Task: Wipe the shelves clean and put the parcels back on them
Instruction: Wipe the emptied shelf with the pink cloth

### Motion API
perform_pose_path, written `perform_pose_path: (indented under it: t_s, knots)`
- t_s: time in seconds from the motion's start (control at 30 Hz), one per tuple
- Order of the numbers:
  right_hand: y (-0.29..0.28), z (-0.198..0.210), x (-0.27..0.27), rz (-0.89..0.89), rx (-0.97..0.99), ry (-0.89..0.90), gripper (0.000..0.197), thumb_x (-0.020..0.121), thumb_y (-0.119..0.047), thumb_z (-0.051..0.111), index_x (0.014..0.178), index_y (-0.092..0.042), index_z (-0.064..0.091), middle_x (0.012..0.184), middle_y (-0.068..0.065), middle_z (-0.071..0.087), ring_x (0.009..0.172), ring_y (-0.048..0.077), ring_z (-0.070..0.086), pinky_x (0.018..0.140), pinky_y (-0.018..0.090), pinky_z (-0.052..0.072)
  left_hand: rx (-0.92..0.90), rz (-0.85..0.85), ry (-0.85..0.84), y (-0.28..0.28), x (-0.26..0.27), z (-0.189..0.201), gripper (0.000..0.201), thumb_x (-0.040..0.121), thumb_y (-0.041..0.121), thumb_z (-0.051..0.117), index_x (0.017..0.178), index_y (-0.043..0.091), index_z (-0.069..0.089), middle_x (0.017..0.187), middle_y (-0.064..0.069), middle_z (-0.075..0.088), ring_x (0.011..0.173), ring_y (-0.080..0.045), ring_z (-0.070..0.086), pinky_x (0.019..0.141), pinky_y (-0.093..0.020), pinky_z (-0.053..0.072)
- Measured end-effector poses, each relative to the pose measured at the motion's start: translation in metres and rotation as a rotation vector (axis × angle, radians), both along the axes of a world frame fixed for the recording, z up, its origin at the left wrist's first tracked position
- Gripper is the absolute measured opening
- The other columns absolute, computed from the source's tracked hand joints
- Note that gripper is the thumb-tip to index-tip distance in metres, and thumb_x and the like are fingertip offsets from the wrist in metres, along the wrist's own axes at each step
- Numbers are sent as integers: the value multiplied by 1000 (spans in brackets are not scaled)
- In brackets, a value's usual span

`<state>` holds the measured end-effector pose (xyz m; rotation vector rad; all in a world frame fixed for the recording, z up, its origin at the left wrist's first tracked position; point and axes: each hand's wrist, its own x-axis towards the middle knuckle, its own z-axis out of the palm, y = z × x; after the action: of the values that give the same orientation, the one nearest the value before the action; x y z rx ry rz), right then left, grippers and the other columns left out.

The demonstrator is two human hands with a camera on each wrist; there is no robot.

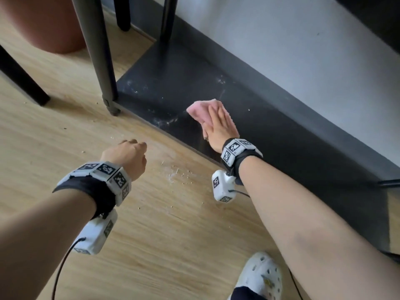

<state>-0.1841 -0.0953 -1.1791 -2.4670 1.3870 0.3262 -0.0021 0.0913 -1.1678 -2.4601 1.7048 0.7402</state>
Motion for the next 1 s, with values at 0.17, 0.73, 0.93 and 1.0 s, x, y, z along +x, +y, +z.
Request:
perform_pose_path:
  t_s: [0.17, 0.73, 0.93, 1.0]
  knots:
    - [18, 6, -54, -18, 49, 28, 70, 99, -25, 36, 152, -19, -9, 159, 8, -19, 147, 22, -18, 120, 37, -8, 1, -80, -44, -3, 3, 6, 27, 95, 25, 41, 116, 16, 55, 109, -4, 60, 98, -22, 57, 78, -38, 53]
    - [-23, -4, 42, -9, 4, -40, 71, 96, -25, 41, 153, -22, -1, 161, 5, -11, 148, 19, -9, 121, 35, -1, -14, -60, -157, -32, 32, 54, 25, 95, 26, 42, 113, 16, 57, 115, -6, 62, 99, -26, 61, 79, -37, 52]
    - [44, -6, 53, 75, 92, -120, 69, 100, -22, 37, 152, -27, -8, 157, 2, -26, 146, 19, -21, 119, 38, -10, 9, -66, -213, -34, 41, 72, 26, 96, 26, 41, 115, 18, 57, 117, -6, 61, 98, -25, 61, 76, -34, 50]
    - [61, -15, 81, 137, 110, -166, 62, 101, -26, 30, 152, -27, -5, 158, 2, -24, 145, 19, -21, 120, 39, -11, 25, -82, -226, -31, 44, 80, 28, 95, 26, 42, 119, 20, 55, 120, -4, 60, 103, -24, 60, 78, -34, 50]
